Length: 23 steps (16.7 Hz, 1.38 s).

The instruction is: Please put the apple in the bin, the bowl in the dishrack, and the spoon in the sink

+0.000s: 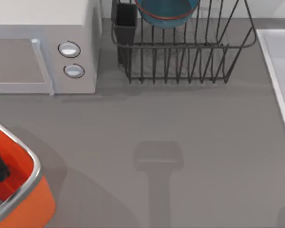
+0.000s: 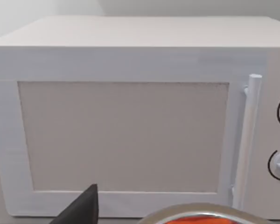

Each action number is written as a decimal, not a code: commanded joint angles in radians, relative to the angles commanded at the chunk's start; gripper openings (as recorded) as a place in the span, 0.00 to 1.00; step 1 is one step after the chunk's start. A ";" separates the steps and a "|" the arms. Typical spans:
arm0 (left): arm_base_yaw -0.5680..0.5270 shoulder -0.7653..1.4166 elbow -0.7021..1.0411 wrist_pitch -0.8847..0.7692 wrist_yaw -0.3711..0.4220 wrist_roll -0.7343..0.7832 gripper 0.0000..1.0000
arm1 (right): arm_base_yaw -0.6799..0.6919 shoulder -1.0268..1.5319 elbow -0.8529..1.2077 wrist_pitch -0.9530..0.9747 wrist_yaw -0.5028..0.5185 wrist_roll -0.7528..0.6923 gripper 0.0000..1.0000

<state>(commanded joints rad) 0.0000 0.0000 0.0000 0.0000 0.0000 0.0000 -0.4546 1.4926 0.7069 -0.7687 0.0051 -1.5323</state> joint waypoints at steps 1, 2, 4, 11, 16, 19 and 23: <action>0.000 0.000 0.000 0.000 0.000 0.000 1.00 | 0.000 0.025 -0.028 0.057 0.000 0.000 1.00; 0.000 0.000 0.000 0.000 0.000 0.000 1.00 | 0.000 0.048 -0.054 0.104 0.000 0.001 1.00; 0.000 0.000 0.000 0.000 0.000 0.000 1.00 | 0.000 0.083 -0.092 0.167 0.000 0.001 1.00; 0.000 0.000 0.000 0.000 0.000 0.000 1.00 | 0.000 0.096 -0.106 0.188 0.000 0.001 0.85; 0.000 0.000 0.000 0.000 0.000 0.000 1.00 | 0.000 0.096 -0.106 0.188 0.000 0.001 0.47; 0.000 0.000 0.000 0.000 0.000 0.000 1.00 | 0.000 0.096 -0.106 0.188 0.000 0.001 0.25; 0.000 0.000 0.000 0.000 0.000 0.000 1.00 | 0.000 0.096 -0.106 0.188 0.000 0.001 0.00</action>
<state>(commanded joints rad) 0.0000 0.0000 0.0000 0.0000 0.0000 0.0000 -0.4550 1.5881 0.6011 -0.5804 0.0051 -1.5317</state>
